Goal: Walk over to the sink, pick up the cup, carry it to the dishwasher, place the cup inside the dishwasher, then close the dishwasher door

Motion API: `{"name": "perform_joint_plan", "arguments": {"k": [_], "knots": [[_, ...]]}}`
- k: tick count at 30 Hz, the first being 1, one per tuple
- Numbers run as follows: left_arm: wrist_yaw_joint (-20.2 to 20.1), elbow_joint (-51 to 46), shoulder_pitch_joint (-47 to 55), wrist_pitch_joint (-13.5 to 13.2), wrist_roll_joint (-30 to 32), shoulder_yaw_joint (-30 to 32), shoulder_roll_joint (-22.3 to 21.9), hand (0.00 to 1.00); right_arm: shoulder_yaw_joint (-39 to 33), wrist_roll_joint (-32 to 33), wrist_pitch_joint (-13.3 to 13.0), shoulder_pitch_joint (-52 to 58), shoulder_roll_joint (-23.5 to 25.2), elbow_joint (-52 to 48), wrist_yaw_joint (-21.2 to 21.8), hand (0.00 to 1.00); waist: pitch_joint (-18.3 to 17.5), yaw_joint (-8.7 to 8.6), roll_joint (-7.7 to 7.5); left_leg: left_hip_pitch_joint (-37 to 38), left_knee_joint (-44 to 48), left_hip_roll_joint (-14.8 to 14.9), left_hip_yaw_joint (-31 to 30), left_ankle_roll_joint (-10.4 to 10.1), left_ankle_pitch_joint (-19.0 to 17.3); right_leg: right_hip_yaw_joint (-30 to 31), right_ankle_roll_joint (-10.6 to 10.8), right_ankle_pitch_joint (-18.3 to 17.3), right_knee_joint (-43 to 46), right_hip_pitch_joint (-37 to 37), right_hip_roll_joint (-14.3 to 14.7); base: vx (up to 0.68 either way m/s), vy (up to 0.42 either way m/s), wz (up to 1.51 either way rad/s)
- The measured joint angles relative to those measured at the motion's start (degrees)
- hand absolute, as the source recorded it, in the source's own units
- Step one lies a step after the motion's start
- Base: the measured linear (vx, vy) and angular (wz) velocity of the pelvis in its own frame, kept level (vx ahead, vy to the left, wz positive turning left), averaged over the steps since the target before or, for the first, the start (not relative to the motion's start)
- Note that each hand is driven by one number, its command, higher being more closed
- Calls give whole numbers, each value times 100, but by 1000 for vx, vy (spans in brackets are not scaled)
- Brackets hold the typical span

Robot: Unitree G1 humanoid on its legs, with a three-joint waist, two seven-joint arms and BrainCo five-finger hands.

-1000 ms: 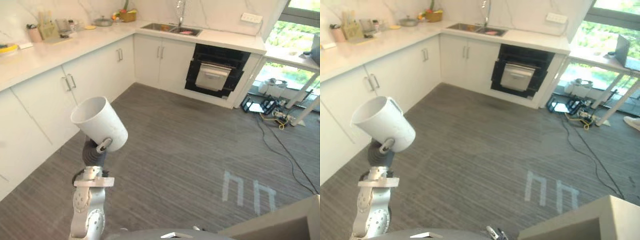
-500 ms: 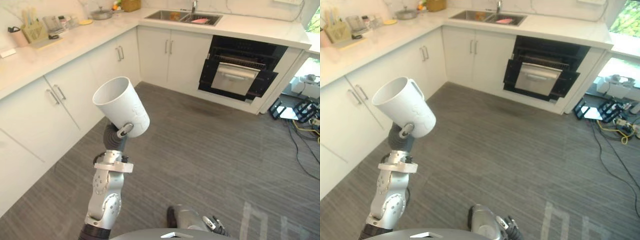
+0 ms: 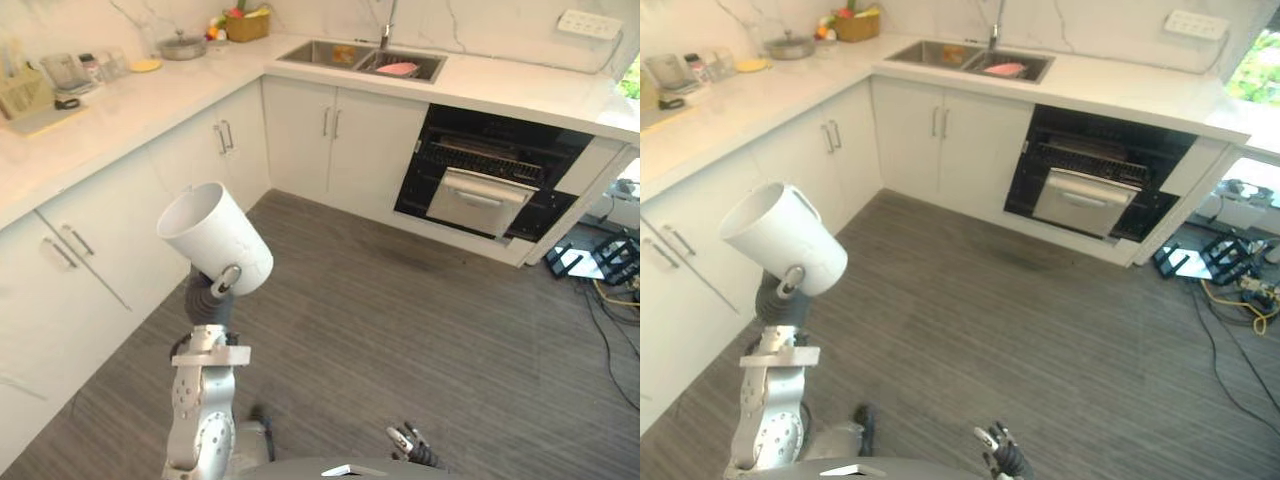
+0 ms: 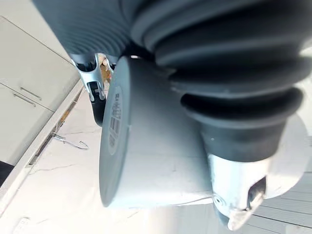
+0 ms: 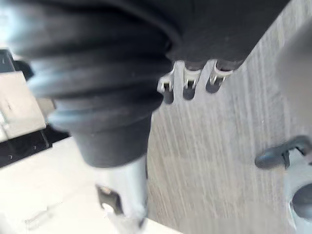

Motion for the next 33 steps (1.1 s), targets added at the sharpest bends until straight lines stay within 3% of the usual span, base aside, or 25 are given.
{"name": "perform_joint_plan", "arguments": {"k": [3, 4, 5, 6, 7, 8, 9, 10, 12, 14, 16, 17, 18, 19, 20, 21, 23, 25, 26, 27, 28, 29, 30, 31, 33], "knots": [[-232, 94, -68, -100, -53, 104, 202, 100, -117, 74, 50, -191, 118, 47, -54, 0, 40, -4, -39, -297, 1740, 284, 157, 61, -908, 398, -157, 578, 412, 197, 18, 572, 312, -43], [-300, 138, -116, -117, -54, 80, 291, 100, -243, 153, 51, -166, 150, 109, -114, 0, -10, -36, -49, -293, 1726, 223, 117, 51, -1002, 384, -121, 598, 656, 140, -7, 423, 269, -29], [-463, 270, -295, -153, -52, -29, 356, 100, -503, 239, 24, -135, 157, 286, -239, 0, -150, -67, 5, -2, 1181, 100, -14, 212, -1172, 324, 35, 559, 1512, -60, 50, 278, 200, -6], [-535, 366, -411, -194, -51, -31, 460, 100, -617, 262, 15, -134, 203, 442, -290, 0, -198, -91, -162, 152, 1195, -62, 78, 228, -1330, 382, 215, 512, 2142, -260, -116, 381, 187, 3], [-578, 406, -589, -193, -49, -50, 574, 100, -794, 346, 32, -152, 272, 673, -322, 0, -211, -174, -439, 451, 1159, -383, 188, 368, -1527, 430, 1173, 937, 3504, -798, -431, 401, 149, -18], [-558, 289, -624, -185, -39, -102, 647, 100, -1005, 361, 26, -118, 345, 725, -446, 0, -197, -161, -514, 783, 1141, -496, 402, 422, -1788, 555, 1306, 1789, 4766, -1416, -575, 417, 137, -43], [-546, 226, -604, -178, -28, -108, 675, 100, -1101, 359, 24, -105, 370, 747, -475, 0, -173, -158, -479, 967, 1098, -506, 506, 435, -1895, 536, 1248, 1904, 5410, -1775, -574, 394, 164, -82], [-457, 221, -608, -81, 4, -149, 630, 100, -1171, 357, 17, -95, 379, 744, -474, 0, -134, -216, -337, 1446, 809, -525, 627, 449, -2003, 242, 768, 1719, 6346, -2358, -543, 389, 174, -59], [-338, 226, -645, 11, 115, -466, 645, 100, -1342, 347, -133, 83, 373, 716, -516, 0, -118, -464, -85, 2268, 76, -526, 638, 423, -1979, -664, 145, 1258, 6691, -3115, -467, 465, 186, -21], [-357, 226, -811, 46, 230, -744, 644, 100, -1358, 434, -292, 171, 403, 564, -708, 0, -119, -562, 22, 2707, -343, -539, 666, 403, -1889, -1266, 65, 845, 6069, -3580, -484, 503, 120, 12], [-348, 232, -1027, 118, 281, -1021, 641, 100, -1383, 452, -498, 215, 509, 394, -1036, 0, -68, -660, 25, 3072, -562, -510, 543, 301, -1948, -1920, -148, 635, 4793, -3687, -544, 549, 39, 37], [-338, 259, -1159, 158, 288, -1159, 634, 100, -1394, 471, -650, 213, 538, 369, -1195, 0, -19, -704, 51, 3292, -627, -398, 533, 143, -2059, -2330, -273, 612, 3742, -3646, -547, 582, -47, 42], [-339, 257, -1204, 200, 287, -1246, 637, 100, -1446, 518, -802, 211, 539, 304, -1396, 0, 42, -697, 154, 3505, -600, -218, 570, -62, -2231, -2634, -374, 855, 2417, -3460, -371, 600, -68, 26], [-339, 245, -1184, 202, 288, -1235, 643, 100, -1460, 533, -875, 226, 540, 251, -1474, 0, 51, -671, 155, 3598, -554, -188, 609, -177, -2301, -2723, -410, 1094, 1727, -3323, -269, 628, -98, -13], [-339, 189, -1069, 201, 286, -1166, 642, 100, -1459, 561, -1057, 323, 529, 120, -1606, 0, 38, -659, 56, 3863, -418, -223, 710, -341, -2444, -2772, -870, 1806, 1047, -3177, -253, 817, -124, -49], [-333, 236, -921, 244, 283, -1053, 532, 100, -1459, 560, -1127, 241, 400, 67, -1669, 0, 28, -653, 267, 4089, -235, 15, 827, -432, -2544, -2805, -1097, 2038, 1312, -3092, -53, 810, -121, -61], [-367, 217, -941, 261, 283, -1010, 498, 100, -1369, 563, -1228, 115, 364, -302, -1783, 0, 75, -672, 556, 4059, 206, 236, 990, -431, -2331, -2723, -1157, 1575, 1634, -3120, 167, 670, -150, -64], [-387, 216, -1024, 249, 295, -1031, 451, 100, -1270, 562, -1258, 33, 389, -577, -1926, 0, 72, -679, 622, 4006, 677, 333, 1025, -379, -1797, -2584, -1107, 1194, 1812, -3050, 346, 530, -164, -58], [-385, 216, -1080, 240, 311, -1076, 393, 100, -1227, 560, -1275, 50, 433, -829, -2111, 0, 90, -693, 611, 3822, 1385, 498, 1008, -383, -1314, -2464, -1056, 977, 1762, -2854, 512, 485, -126, -62], [-383, 214, -1121, 236, 355, -1092, 321, 100, -1231, 562, -1304, 98, 457, -1164, -2352, 0, 123, -692, 639, 3425, 2408, 753, 887, -509, -465, -2290, -1065, 827, 1637, -2566, 703, 473, -106, -60], [-377, 215, -1116, 238, 363, -1099, 285, 100, -1233, 565, -1349, 123, 442, -1335, -2474, 0, 151, -696, 623, 3134, 3007, 871, 690, -591, 135, -2192, -1073, 776, 1539, -2421, 789, 452, -46, -56], [-357, 215, -1116, 239, 374, -1142, 232, 100, -1241, 574, -1437, 176, 423, -1674, -2653, 0, 199, -698, 649, 2396, 4345, 1009, 227, -640, 343, -2065, -1096, 693, 1372, -2121, 941, 336, -12, -43], [-356, 215, -1090, 239, 395, -1156, 210, 100, -1244, 591, -1503, 191, 414, -1790, -2743, 0, 239, -686, 627, 2039, 4917, 1047, 69, -571, 275, -2001, -1102, 660, 1280, -1954, 998, 398, -11, -61], [-357, 215, -1013, 238, 404, -1173, 211, 100, -1236, 629, -1643, 209, 389, -2074, -2854, 0, 315, -627, 549, 1432, 5589, 1078, -89, -439, -30, -1805, -1140, 623, 1049, -1565, 1065, 443, -28, -87], [-371, 163, -803, 163, 406, -1159, 253, 100, -1193, 631, -1926, 290, 373, -2573, -2973, 0, 322, -476, 490, 853, 5498, 1173, -20, -143, -681, -1355, -1124, 560, 664, -1071, 1146, 393, -7, -113]]}}
